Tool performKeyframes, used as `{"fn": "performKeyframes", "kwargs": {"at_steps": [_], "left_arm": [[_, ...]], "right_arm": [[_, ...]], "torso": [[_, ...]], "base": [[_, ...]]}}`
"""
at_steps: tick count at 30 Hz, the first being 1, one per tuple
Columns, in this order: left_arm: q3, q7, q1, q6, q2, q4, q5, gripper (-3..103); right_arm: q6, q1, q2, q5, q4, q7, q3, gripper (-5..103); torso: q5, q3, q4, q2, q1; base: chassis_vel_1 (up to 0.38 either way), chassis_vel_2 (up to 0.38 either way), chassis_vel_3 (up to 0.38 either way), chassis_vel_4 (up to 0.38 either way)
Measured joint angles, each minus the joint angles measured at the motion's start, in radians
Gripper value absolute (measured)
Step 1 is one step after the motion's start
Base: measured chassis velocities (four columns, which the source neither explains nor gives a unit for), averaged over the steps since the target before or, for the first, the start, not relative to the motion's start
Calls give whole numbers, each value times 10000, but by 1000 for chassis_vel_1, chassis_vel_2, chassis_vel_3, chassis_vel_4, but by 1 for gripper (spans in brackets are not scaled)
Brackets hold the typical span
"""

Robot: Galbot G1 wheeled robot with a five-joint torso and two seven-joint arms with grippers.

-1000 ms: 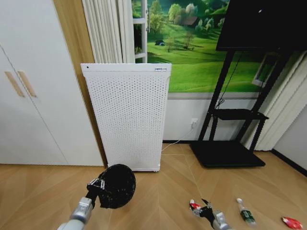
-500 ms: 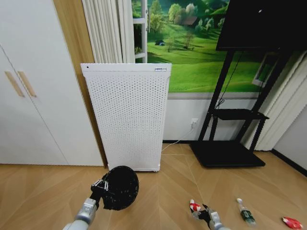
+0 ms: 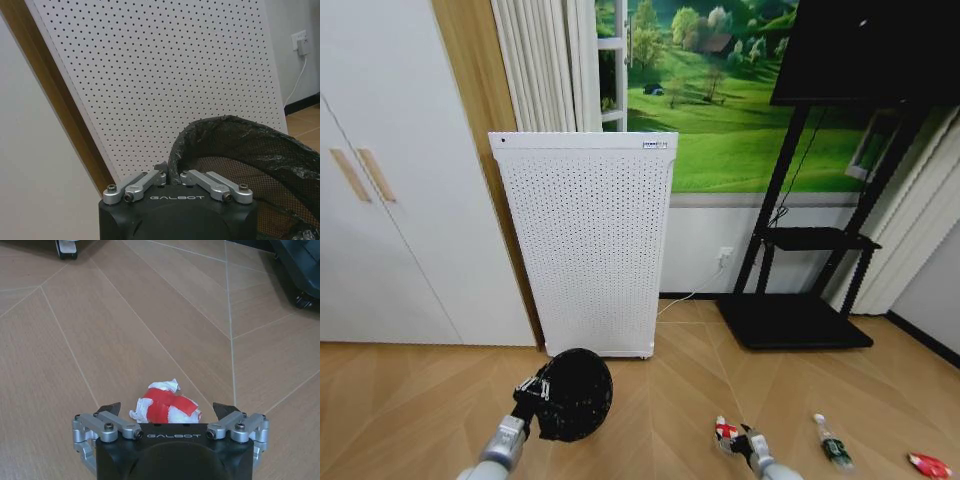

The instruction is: Pick up the trash bin and place the garbage on the floor into it.

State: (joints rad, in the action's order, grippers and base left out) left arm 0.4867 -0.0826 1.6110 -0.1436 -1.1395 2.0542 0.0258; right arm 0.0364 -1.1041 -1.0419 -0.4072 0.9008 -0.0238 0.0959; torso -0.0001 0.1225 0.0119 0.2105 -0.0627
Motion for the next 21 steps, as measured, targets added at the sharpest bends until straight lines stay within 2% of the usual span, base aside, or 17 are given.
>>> {"fn": "performKeyframes", "kwargs": {"at_steps": [11, 21], "left_arm": [[-17, -2, 138, 65, -24, 20, -70, 7], [-59, -3, 217, 192, -72, -125, -164, 7]], "right_arm": [[139, 741, -652, 554, -1376, -36, -12, 100], [147, 1087, -1096, 885, -1888, -23, -40, 100]], "torso": [[2, 0, -3, 0, 0], [1, 0, -2, 0, 0]], "base": [[0, 0, 0, 0], [0, 0, 0, 0]]}}
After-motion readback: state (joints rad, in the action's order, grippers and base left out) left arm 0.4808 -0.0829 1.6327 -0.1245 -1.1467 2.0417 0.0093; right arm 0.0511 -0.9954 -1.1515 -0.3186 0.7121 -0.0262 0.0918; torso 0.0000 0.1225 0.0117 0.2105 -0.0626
